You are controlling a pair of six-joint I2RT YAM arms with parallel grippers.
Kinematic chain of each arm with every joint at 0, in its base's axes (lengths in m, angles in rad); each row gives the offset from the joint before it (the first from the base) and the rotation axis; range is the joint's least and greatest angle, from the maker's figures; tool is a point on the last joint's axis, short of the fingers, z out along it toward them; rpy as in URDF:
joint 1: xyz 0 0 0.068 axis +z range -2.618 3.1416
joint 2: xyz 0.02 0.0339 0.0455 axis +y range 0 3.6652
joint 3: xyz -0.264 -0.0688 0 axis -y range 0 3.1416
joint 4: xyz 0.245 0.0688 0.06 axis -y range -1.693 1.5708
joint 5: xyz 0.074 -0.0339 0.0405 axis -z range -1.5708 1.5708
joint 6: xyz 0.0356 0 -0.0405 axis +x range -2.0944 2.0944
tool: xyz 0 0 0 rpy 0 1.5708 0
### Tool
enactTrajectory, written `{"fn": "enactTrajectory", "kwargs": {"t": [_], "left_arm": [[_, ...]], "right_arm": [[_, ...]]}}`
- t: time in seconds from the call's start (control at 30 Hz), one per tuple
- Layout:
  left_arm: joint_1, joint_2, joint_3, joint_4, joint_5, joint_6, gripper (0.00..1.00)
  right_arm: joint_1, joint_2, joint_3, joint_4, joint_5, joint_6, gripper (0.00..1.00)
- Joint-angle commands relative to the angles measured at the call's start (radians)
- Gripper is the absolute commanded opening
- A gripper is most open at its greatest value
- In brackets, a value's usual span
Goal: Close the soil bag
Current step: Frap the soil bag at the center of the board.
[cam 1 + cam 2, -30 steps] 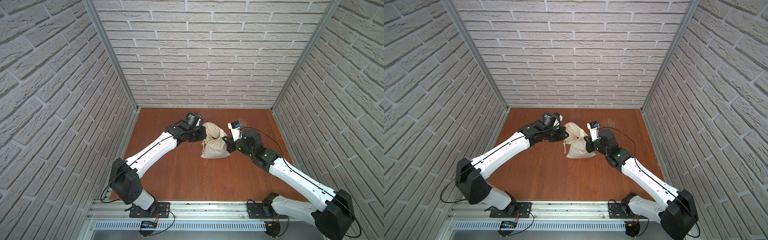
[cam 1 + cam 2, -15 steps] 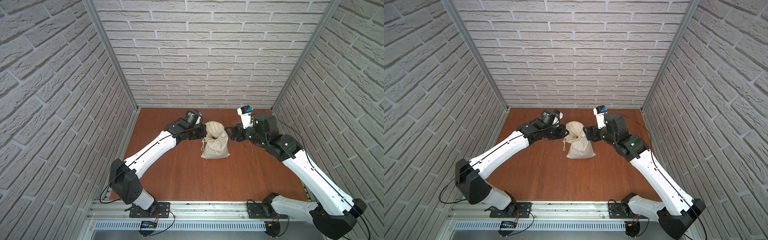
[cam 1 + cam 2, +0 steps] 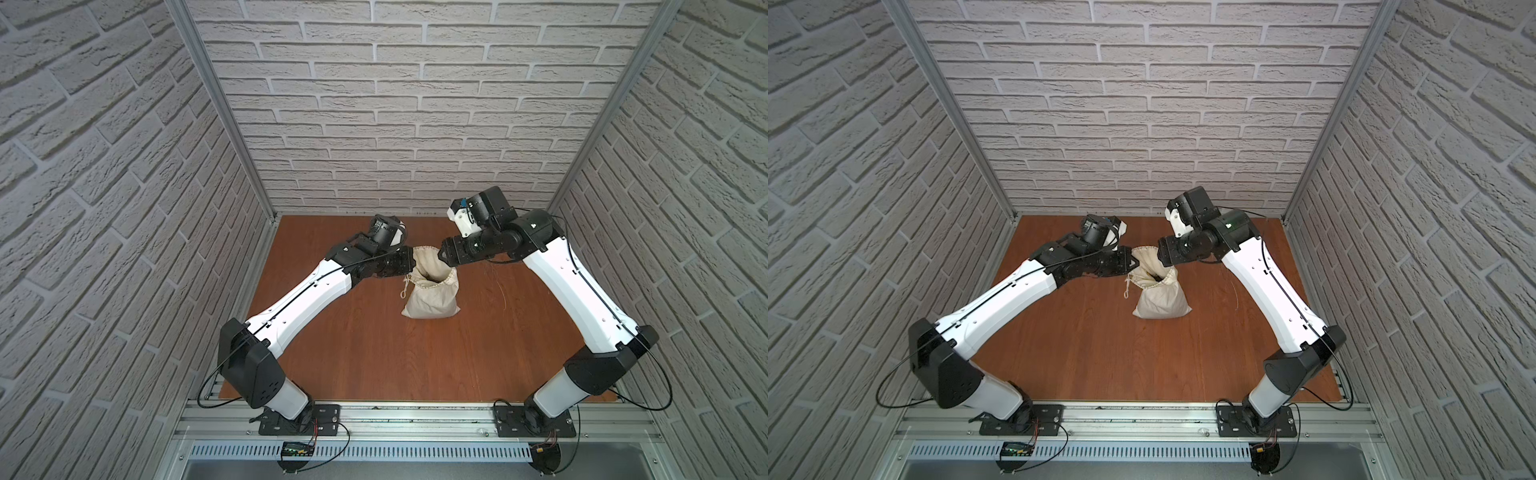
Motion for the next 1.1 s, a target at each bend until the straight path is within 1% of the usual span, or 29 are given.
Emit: {"fn": "enactTrajectory", "kwargs": {"t": [0.0, 0.03, 0.1, 0.17, 0.27, 0.33, 0.43, 0.6, 0.67, 0.73, 0.9, 1.07], "left_arm": [[0.005, 0.008, 0.042, 0.002, 0.007, 0.028, 0.0], [0.006, 0.008, 0.045, -0.005, 0.005, 0.032, 0.0], [0.005, 0.008, 0.053, -0.019, -0.001, 0.04, 0.0], [0.005, 0.009, 0.061, -0.04, -0.012, 0.05, 0.0], [0.011, 0.015, 0.077, -0.073, -0.024, 0.066, 0.0], [0.014, 0.019, 0.085, -0.089, -0.03, 0.074, 0.0], [0.022, 0.023, 0.091, -0.111, -0.038, 0.084, 0.0], [0.036, 0.027, 0.133, -0.178, -0.058, 0.127, 0.0], [0.046, 0.033, 0.187, -0.224, -0.062, 0.15, 0.0], [0.05, 0.036, 0.241, -0.263, -0.071, 0.171, 0.0], [0.052, 0.069, 0.38, -0.358, -0.049, 0.213, 0.0], [0.057, 0.082, 0.41, -0.391, -0.003, 0.234, 0.0]], "right_arm": [[0.019, -0.002, 0.03, -0.09, 0.016, -0.028, 0.69], [0.022, 0.0, 0.028, -0.096, 0.034, -0.031, 0.67], [0.022, -0.004, 0.018, -0.099, 0.078, -0.031, 0.58], [0.022, -0.012, 0.013, -0.105, 0.101, -0.033, 0.44], [0.021, -0.028, 0.008, -0.106, 0.098, -0.036, 0.17], [0.021, -0.041, 0.0, -0.103, 0.103, -0.037, 0.09], [0.016, -0.053, -0.004, -0.113, 0.134, -0.036, 0.06], [0.0, -0.089, -0.008, -0.095, 0.193, -0.031, 0.06], [-0.005, -0.096, 0.008, -0.079, 0.256, -0.023, 0.05], [-0.009, -0.107, 0.012, -0.05, 0.292, -0.015, 0.04], [-0.033, -0.135, 0.014, 0.029, 0.279, 0.012, 0.03], [-0.041, -0.163, -0.034, 0.055, 0.166, 0.037, 0.04]]}}
